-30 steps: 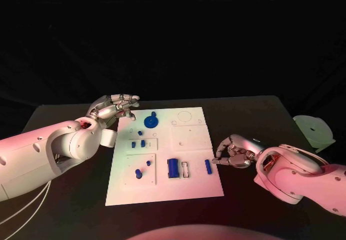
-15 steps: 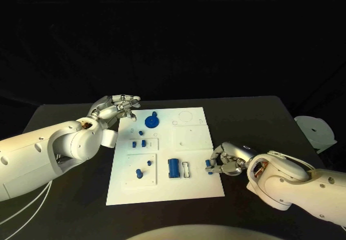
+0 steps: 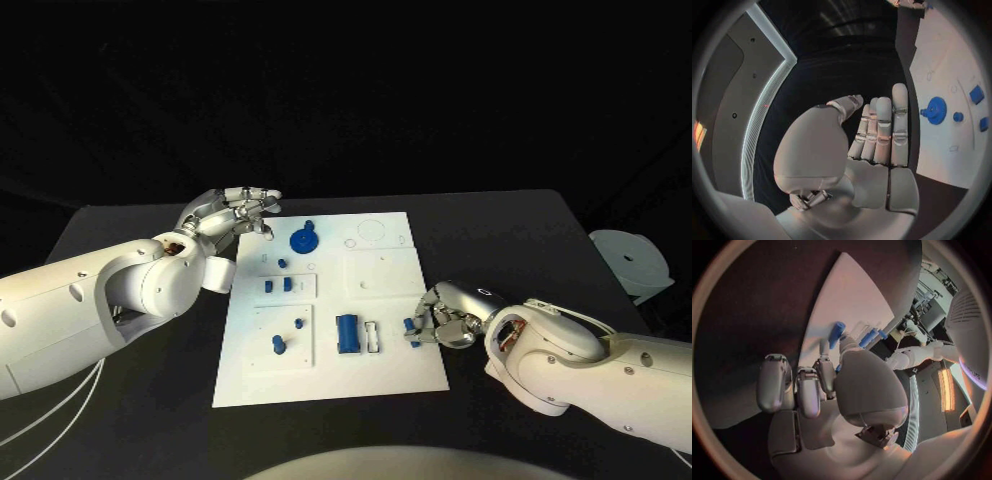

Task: Assemble the parts on the task board

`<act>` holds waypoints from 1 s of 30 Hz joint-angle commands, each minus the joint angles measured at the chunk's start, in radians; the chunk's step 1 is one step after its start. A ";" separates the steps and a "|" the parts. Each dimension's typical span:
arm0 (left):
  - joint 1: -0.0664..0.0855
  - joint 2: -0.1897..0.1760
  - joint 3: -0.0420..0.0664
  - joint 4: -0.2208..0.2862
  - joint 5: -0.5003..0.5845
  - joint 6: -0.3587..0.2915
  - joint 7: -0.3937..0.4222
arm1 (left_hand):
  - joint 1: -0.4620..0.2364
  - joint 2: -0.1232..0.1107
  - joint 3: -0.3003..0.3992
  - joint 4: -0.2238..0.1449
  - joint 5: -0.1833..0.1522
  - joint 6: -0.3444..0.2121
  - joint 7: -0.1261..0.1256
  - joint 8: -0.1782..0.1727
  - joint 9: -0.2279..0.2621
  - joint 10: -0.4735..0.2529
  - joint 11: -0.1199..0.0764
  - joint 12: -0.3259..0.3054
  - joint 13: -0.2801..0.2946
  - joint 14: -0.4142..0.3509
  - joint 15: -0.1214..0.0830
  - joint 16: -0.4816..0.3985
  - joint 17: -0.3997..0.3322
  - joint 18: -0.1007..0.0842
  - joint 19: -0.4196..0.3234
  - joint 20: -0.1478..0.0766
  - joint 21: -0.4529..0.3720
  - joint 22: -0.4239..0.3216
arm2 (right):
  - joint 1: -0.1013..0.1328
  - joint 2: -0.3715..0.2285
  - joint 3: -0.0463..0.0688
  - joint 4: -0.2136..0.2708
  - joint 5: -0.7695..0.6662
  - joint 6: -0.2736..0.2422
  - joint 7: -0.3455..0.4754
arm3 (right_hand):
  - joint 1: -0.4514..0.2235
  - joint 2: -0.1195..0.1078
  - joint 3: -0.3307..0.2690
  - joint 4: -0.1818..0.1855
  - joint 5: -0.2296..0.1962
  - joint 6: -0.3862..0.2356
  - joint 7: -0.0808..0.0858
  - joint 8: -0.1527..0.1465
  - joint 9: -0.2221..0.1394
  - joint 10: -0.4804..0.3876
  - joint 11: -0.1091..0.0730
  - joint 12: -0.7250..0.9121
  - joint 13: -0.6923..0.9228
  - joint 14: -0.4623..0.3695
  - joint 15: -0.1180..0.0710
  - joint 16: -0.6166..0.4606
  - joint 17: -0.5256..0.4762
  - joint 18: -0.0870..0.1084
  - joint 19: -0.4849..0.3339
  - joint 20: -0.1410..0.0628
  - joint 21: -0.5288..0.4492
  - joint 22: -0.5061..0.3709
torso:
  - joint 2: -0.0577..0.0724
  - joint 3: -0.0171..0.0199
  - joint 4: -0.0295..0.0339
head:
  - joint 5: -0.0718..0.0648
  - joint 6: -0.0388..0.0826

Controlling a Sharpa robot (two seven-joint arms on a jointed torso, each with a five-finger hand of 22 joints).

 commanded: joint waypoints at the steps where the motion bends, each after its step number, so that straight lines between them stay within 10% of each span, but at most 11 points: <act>1: 0.000 0.000 0.001 0.004 -0.002 0.016 0.010 | -0.004 0.000 -0.003 0.002 0.005 -0.010 0.000 0.004 -0.001 -0.007 0.000 0.004 0.002 -0.008 -0.002 0.001 -0.001 0.014 -0.001 0.006 -0.005 -0.001 | -0.011 0.009 -0.007 -0.009 -0.064 0.067 -0.026 | 0.046 0.008 0.012 -0.014 -0.005 0.012 -0.005 -0.005 -0.004 0.004 -0.006 0.003 0.018 0.080 -0.003 -0.001 0.142 -0.008 0.005 -0.001 0.000 0.151 | -0.001 0.0004 0.0013 | 0.001 -0.002; 20: 0.000 -0.002 0.001 0.006 -0.002 0.016 0.009 | -0.005 0.000 -0.003 0.003 0.005 -0.010 0.000 0.005 -0.001 -0.008 0.001 0.006 0.002 -0.008 -0.002 0.002 -0.002 0.014 0.000 0.006 -0.006 -0.002 | -0.018 0.026 -0.008 -0.009 -0.160 0.135 -0.058 | 0.152 -0.047 0.169 -0.041 0.048 0.043 -0.012 -0.032 -0.023 0.002 -0.014 -0.005 0.017 0.081 -0.011 0.000 0.147 -0.009 0.007 -0.010 -0.001 0.158 | -0.002 -0.0001 -0.0007 | 0.001 -0.004; 30: 0.000 -0.002 0.001 0.007 -0.002 0.016 0.009 | -0.005 0.000 -0.003 0.003 0.005 -0.010 0.000 0.005 -0.001 -0.008 0.001 0.006 0.002 -0.008 -0.002 0.002 -0.002 0.014 0.000 0.006 -0.006 -0.002 | -0.018 0.034 -0.008 -0.002 -0.193 0.114 -0.073 | 0.127 -0.110 0.331 -0.053 0.177 0.047 -0.012 -0.029 -0.009 0.002 -0.015 -0.010 0.017 0.081 -0.012 -0.002 0.146 -0.009 0.009 -0.012 -0.004 0.163 | -0.001 -0.0002 0.0001 | 0.001 -0.004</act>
